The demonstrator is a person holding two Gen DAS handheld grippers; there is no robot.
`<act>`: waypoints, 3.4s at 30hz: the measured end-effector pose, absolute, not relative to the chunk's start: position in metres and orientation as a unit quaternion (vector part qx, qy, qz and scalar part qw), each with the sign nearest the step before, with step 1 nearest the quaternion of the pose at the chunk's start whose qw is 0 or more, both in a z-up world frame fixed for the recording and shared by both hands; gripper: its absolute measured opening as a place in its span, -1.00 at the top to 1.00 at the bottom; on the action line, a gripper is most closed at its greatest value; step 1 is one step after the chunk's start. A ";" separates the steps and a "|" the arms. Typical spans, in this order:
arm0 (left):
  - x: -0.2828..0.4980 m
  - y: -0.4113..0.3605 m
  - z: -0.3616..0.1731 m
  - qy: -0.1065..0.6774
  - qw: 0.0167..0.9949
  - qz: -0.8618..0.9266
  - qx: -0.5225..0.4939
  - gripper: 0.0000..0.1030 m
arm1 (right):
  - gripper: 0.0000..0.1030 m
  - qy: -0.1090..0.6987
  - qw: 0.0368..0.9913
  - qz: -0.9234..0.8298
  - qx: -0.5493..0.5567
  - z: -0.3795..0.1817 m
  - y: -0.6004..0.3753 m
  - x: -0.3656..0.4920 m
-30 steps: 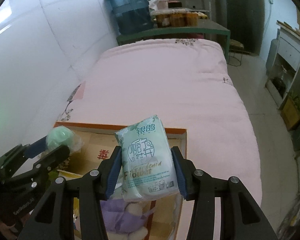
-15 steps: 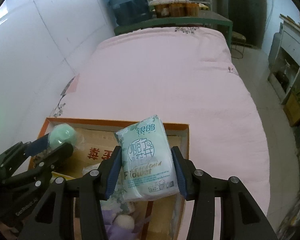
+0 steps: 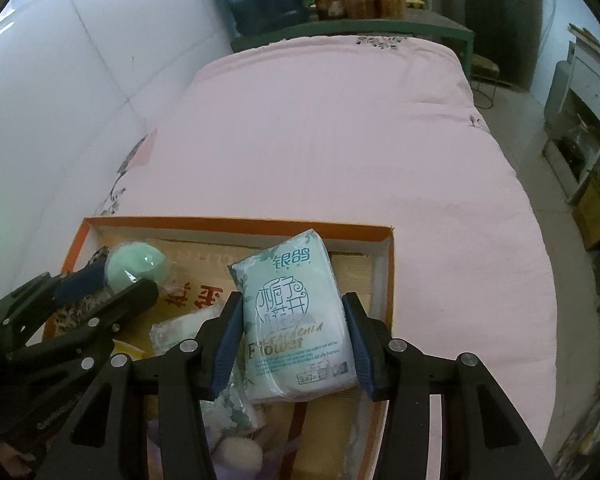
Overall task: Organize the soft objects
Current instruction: 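Lower both items into the box lid and open both grippers, then withdraw both grippers from the box toward the remaining items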
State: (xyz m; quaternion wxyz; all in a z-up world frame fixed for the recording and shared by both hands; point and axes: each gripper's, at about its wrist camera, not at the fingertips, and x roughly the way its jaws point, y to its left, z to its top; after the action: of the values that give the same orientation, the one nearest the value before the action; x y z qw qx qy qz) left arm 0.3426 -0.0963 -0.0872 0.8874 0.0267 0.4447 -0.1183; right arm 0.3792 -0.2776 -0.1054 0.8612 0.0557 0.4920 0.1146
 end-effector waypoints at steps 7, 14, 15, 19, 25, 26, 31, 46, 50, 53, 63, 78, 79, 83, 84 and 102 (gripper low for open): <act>0.345 -0.095 -0.092 0.450 0.885 -0.120 0.021 0.01 | 0.00 0.490 0.863 0.114 0.048 -0.106 -0.276 0.378; 0.346 -0.091 -0.094 0.450 0.884 -0.127 0.012 -0.05 | -0.03 0.486 0.865 0.115 0.056 -0.106 -0.276 0.375; 0.346 -0.092 -0.094 0.450 0.884 -0.127 0.012 -0.08 | -0.03 0.485 0.865 0.115 0.058 -0.105 -0.276 0.374; 0.345 -0.092 -0.094 0.449 0.884 -0.129 0.015 -0.13 | -0.06 0.484 0.865 0.117 0.060 -0.105 -0.277 0.373; 0.341 -0.092 -0.092 0.445 0.886 -0.133 0.014 -0.19 | -0.11 0.479 0.868 0.117 0.061 -0.102 -0.277 0.369; 0.340 -0.092 -0.090 0.443 0.887 -0.133 0.013 -0.20 | -0.13 0.477 0.869 0.117 0.061 -0.101 -0.277 0.368; 0.335 -0.094 -0.080 0.429 0.892 -0.139 0.008 -0.24 | -0.15 0.469 0.873 0.116 0.065 -0.094 -0.278 0.364; 0.313 -0.094 -0.059 0.411 0.900 -0.142 0.006 -0.25 | -0.15 0.457 0.879 0.114 0.069 -0.077 -0.277 0.345; 0.306 -0.092 -0.054 0.407 0.903 -0.140 0.003 -0.25 | -0.15 0.453 0.882 0.113 0.064 -0.071 -0.274 0.337; 0.299 -0.090 -0.050 0.401 0.906 -0.137 0.004 -0.25 | -0.15 0.450 0.884 0.113 0.059 -0.068 -0.271 0.331; 0.273 -0.081 -0.034 0.385 0.913 -0.131 0.003 -0.25 | -0.15 0.444 0.887 0.115 0.053 -0.057 -0.263 0.306; 0.218 -0.049 -0.018 0.372 0.920 -0.124 -0.027 -0.25 | -0.15 0.431 0.891 0.133 0.044 -0.041 -0.245 0.242; 0.213 -0.047 -0.017 0.370 0.921 -0.123 -0.027 -0.25 | -0.15 0.431 0.891 0.136 0.044 -0.041 -0.243 0.236; 0.196 -0.038 -0.016 0.364 0.923 -0.117 -0.029 -0.25 | -0.15 0.429 0.890 0.146 0.038 -0.040 -0.235 0.216; 0.191 -0.036 -0.016 0.363 0.924 -0.117 -0.032 -0.25 | -0.15 0.429 0.890 0.149 0.037 -0.039 -0.234 0.211; 0.126 -0.010 -0.034 0.341 0.934 -0.105 -0.030 -0.25 | -0.15 0.455 0.872 0.170 0.053 -0.072 -0.212 0.152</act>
State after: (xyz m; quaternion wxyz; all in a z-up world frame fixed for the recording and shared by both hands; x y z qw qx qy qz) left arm 0.1261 -0.0104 -0.0336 0.9335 -0.0296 0.3415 -0.1050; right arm 0.1518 -0.2121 -0.0716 0.8723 0.0532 0.4554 0.1697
